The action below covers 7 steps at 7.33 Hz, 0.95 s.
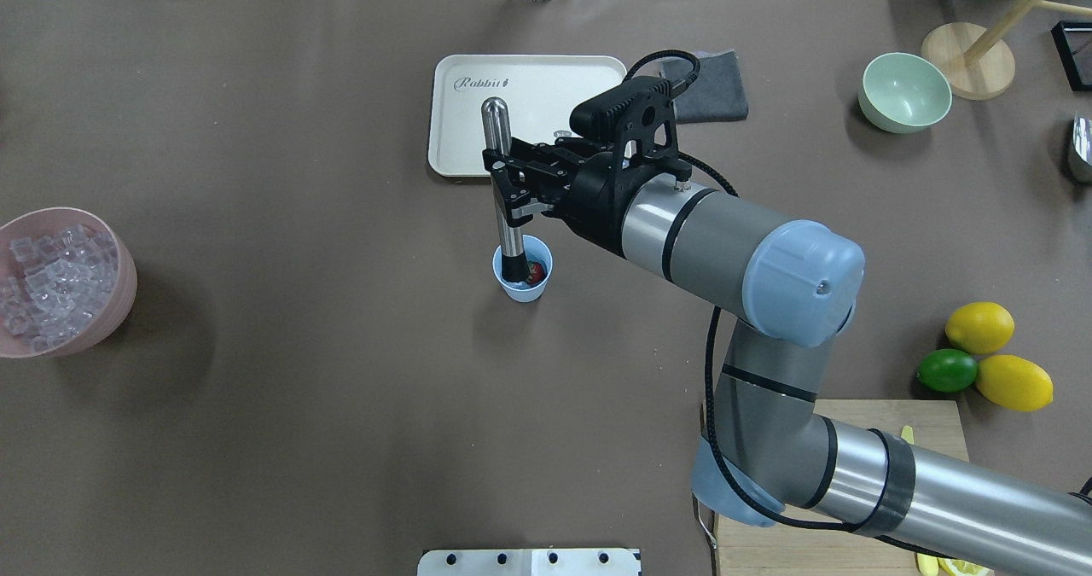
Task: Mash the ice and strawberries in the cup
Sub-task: 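Push the muddler down into the cup repeatedly to crush the contents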
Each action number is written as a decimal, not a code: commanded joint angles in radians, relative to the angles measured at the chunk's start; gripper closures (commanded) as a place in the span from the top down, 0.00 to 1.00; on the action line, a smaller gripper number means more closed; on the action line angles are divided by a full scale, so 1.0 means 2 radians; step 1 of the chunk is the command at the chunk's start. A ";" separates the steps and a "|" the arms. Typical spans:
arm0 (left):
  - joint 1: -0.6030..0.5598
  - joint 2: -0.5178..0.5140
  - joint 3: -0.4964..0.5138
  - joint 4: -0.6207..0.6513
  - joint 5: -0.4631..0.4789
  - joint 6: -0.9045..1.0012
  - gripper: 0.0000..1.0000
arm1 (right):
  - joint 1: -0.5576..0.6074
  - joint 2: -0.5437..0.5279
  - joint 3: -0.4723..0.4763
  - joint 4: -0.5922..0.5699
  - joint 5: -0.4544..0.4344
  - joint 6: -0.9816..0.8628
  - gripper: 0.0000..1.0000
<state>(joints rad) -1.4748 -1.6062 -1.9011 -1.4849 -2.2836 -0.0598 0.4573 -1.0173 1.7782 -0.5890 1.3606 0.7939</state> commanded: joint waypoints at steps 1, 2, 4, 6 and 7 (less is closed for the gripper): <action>0.000 -0.001 -0.001 0.000 0.000 0.000 0.98 | -0.005 0.025 -0.100 0.101 -0.054 0.000 0.00; 0.002 -0.003 -0.001 0.001 0.000 0.000 0.98 | -0.005 0.025 -0.132 0.142 -0.059 -0.001 0.00; 0.002 -0.005 0.000 0.001 0.000 0.000 0.98 | -0.005 0.020 -0.133 0.146 -0.055 -0.001 0.00; 0.002 -0.009 0.002 0.001 0.000 0.000 0.98 | -0.005 0.005 -0.113 0.146 -0.040 -0.002 0.00; 0.002 -0.010 0.002 0.002 0.000 0.000 0.98 | -0.005 0.001 -0.113 0.145 -0.039 -0.002 0.00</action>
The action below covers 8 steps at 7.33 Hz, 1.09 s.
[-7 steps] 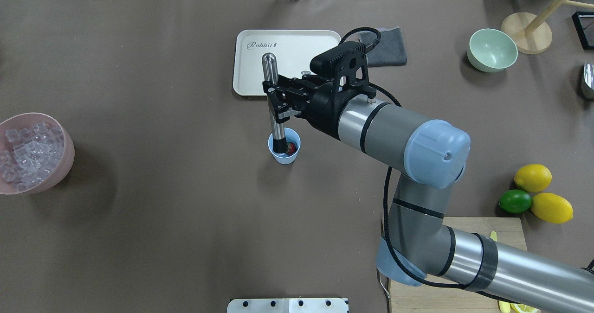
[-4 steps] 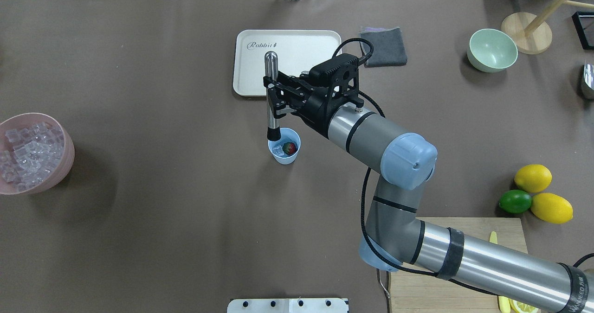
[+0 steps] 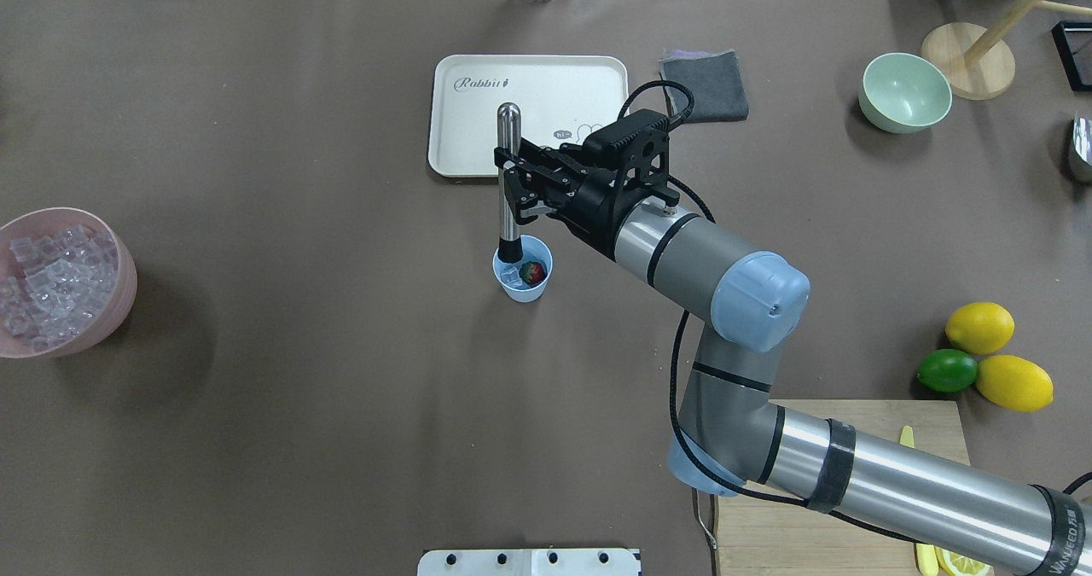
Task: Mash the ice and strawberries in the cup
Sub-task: 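Push the muddler down into the cup repeatedly to crush the contents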
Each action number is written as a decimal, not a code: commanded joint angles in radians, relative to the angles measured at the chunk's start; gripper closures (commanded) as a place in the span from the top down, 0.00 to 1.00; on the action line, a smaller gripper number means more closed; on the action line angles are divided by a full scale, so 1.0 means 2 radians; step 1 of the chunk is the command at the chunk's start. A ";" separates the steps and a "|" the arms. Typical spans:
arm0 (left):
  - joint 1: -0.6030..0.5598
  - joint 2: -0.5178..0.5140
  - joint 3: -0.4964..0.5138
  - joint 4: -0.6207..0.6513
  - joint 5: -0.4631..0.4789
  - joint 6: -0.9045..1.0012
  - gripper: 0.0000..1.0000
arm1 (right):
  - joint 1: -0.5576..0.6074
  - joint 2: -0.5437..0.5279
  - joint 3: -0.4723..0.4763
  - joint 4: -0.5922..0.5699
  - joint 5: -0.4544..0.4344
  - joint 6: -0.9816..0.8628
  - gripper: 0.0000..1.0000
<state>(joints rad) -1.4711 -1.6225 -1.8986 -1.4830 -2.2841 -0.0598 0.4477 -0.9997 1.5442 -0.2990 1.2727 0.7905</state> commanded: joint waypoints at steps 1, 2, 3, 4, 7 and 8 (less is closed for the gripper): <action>0.000 -0.002 0.001 0.001 0.000 0.000 0.98 | -0.004 -0.011 -0.002 0.001 0.004 0.000 0.00; 0.000 -0.001 -0.001 0.001 0.000 0.000 0.98 | -0.008 -0.009 -0.004 0.001 0.001 0.000 0.00; 0.000 -0.001 -0.001 0.001 0.000 0.000 0.98 | -0.009 -0.008 -0.016 0.001 0.000 0.001 0.00; 0.000 0.000 -0.001 0.001 0.000 0.000 0.98 | -0.010 -0.006 -0.020 0.000 0.000 0.001 0.00; 0.000 0.004 -0.003 0.000 0.000 0.000 0.98 | -0.011 0.003 -0.037 -0.002 0.001 0.004 0.00; 0.000 0.004 -0.003 -0.001 0.000 0.000 0.98 | -0.008 0.011 -0.032 -0.002 0.001 0.004 0.00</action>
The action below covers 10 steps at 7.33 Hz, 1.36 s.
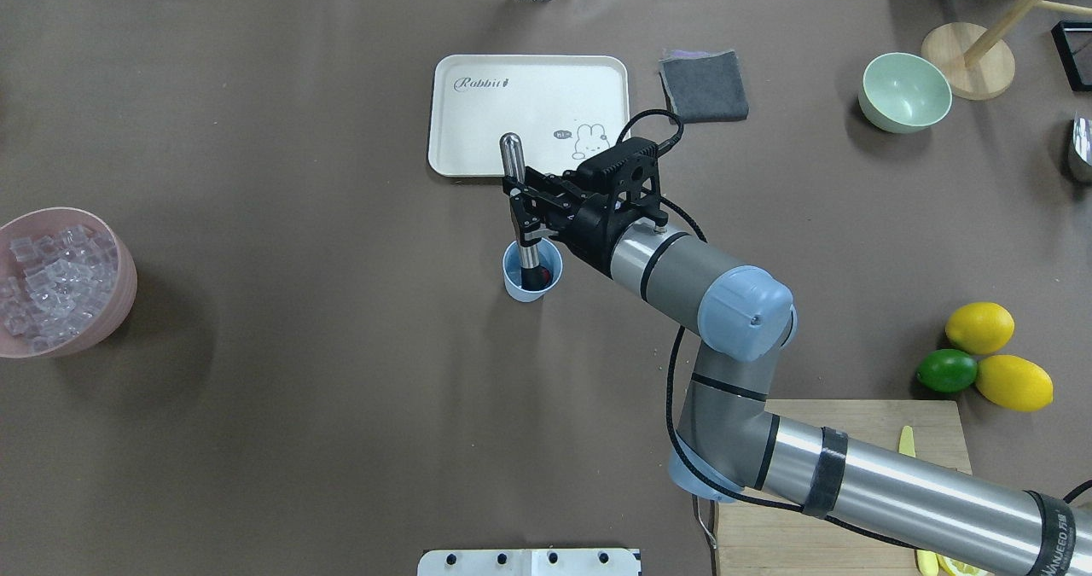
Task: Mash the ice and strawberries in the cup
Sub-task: 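Push the muddler down into the cup repeatedly to crush the contents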
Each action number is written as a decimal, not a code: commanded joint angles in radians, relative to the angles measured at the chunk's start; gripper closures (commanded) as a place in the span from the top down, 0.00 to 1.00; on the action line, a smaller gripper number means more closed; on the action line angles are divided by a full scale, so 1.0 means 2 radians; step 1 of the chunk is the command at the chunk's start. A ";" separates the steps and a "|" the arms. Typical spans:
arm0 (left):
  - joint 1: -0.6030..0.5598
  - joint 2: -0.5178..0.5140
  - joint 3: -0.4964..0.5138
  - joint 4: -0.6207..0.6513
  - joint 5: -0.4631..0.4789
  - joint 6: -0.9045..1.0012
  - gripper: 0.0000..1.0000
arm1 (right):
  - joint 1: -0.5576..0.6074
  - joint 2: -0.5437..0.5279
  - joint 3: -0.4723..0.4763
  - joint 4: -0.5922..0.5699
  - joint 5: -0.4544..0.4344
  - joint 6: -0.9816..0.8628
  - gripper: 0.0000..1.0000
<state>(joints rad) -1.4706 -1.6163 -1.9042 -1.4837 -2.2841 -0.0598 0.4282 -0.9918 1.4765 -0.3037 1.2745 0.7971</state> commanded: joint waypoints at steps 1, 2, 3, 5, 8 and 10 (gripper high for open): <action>0.000 0.001 -0.001 -0.001 0.000 0.000 0.98 | 0.007 0.015 0.008 -0.001 0.002 0.001 0.00; 0.000 0.001 -0.001 -0.001 -0.001 0.000 0.98 | 0.014 0.016 0.016 -0.005 0.004 0.002 0.00; 0.000 0.001 -0.001 -0.001 -0.001 0.000 0.98 | 0.015 0.016 0.030 -0.023 0.004 0.002 0.00; 0.001 0.001 -0.001 -0.001 -0.001 0.000 0.98 | 0.013 0.014 0.017 -0.024 0.003 0.002 0.00; 0.001 0.002 -0.001 -0.001 -0.001 0.000 0.98 | 0.003 0.014 0.002 -0.021 0.000 0.002 0.00; 0.000 0.005 -0.005 -0.001 -0.001 0.000 0.98 | 0.000 0.016 -0.008 -0.021 -0.001 0.002 0.00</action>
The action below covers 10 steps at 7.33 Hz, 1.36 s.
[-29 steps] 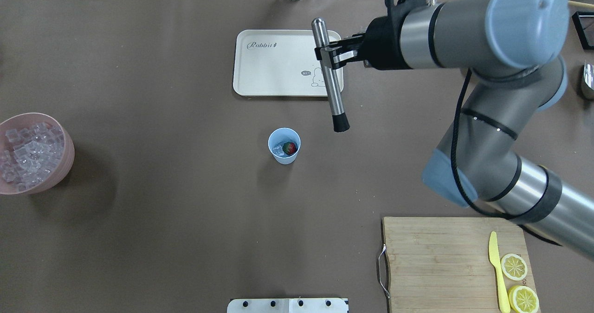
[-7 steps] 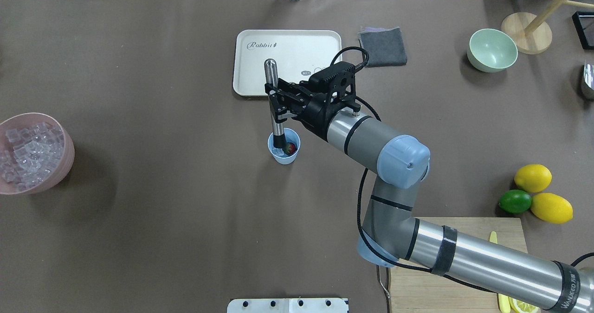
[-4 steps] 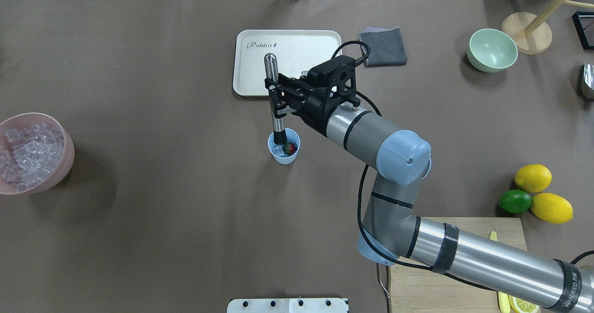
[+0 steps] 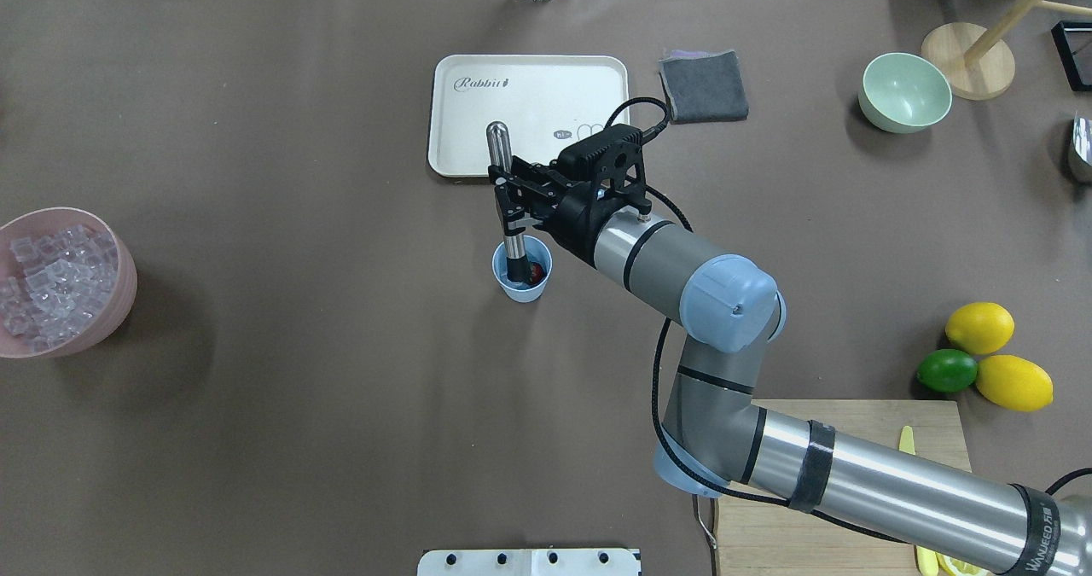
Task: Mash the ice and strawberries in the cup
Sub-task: 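Push the muddler down into the cup repeatedly to crush the contents, then lift the muddler out of the cup and carry it back toward the lemons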
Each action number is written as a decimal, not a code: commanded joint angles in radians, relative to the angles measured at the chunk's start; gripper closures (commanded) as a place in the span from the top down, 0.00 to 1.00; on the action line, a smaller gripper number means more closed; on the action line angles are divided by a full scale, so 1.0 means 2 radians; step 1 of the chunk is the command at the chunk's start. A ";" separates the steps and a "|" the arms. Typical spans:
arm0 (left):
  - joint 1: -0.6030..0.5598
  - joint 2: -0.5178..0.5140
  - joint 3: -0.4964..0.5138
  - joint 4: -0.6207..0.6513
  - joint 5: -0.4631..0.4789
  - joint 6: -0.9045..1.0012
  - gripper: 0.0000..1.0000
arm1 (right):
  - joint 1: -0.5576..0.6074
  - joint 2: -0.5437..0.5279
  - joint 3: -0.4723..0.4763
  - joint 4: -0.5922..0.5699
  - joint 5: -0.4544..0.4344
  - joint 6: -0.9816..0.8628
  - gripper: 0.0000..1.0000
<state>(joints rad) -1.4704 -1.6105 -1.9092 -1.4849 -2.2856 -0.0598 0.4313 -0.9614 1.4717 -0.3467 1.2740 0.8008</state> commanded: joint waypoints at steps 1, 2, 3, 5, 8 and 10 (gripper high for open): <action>0.000 0.009 -0.006 -0.001 0.000 0.000 0.98 | -0.002 0.001 -0.006 0.000 0.000 0.000 0.00; 0.000 0.010 -0.006 -0.001 0.000 0.000 0.98 | -0.002 0.001 -0.007 0.000 0.000 0.000 0.00; 0.000 0.010 -0.006 -0.001 0.000 0.000 0.98 | -0.002 0.001 -0.006 0.000 0.000 0.000 0.00; 0.000 0.010 -0.006 -0.001 0.000 0.000 0.98 | 0.014 0.004 0.036 -0.021 0.005 0.000 0.00; 0.000 0.011 -0.006 -0.001 0.000 0.000 0.98 | 0.043 -0.027 0.128 -0.116 0.043 0.017 0.00; 0.000 0.011 -0.007 -0.001 0.003 0.000 0.98 | 0.085 -0.087 0.147 -0.145 0.080 0.055 0.00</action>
<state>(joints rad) -1.4711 -1.5893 -1.9225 -1.4864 -2.2834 -0.0598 0.5507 -1.0691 1.7361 -0.5893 1.3789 0.8744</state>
